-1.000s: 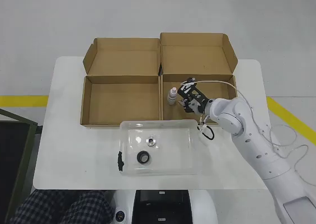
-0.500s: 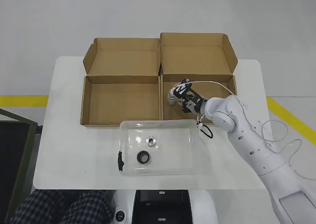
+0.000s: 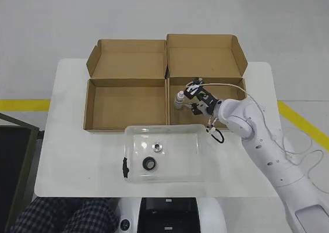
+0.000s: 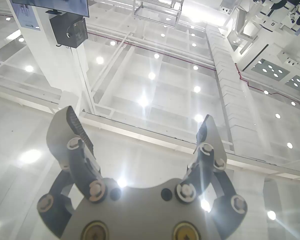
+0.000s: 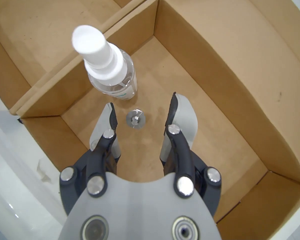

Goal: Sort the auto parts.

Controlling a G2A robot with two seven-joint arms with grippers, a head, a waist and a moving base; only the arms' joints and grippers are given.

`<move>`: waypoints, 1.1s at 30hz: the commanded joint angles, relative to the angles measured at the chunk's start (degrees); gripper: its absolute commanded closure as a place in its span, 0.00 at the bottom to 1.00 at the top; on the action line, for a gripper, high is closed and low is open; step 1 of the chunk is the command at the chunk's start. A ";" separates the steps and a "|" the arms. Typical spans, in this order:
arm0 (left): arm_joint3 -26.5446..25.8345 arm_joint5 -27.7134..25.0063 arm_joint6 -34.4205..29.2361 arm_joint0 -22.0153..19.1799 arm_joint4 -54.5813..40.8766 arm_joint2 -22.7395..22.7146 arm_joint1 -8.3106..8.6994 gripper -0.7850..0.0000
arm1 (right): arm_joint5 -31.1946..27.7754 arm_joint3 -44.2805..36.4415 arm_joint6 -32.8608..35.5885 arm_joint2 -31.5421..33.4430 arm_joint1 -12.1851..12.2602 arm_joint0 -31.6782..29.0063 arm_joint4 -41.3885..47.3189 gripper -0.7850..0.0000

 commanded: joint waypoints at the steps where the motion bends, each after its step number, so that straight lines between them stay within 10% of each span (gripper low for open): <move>1: 0.00 0.00 0.00 0.00 0.00 0.00 0.00 0.00 | -0.31 -2.60 0.61 1.65 0.44 -1.27 0.12 0.50; 19: 0.00 0.00 0.00 0.00 0.00 0.00 0.00 0.00 | -7.77 -27.24 1.90 11.91 3.60 -17.64 4.66 0.47; 33: 0.00 0.00 0.00 0.00 0.00 0.00 0.00 0.00 | -11.57 -30.09 0.25 3.73 3.59 -22.29 0.98 0.48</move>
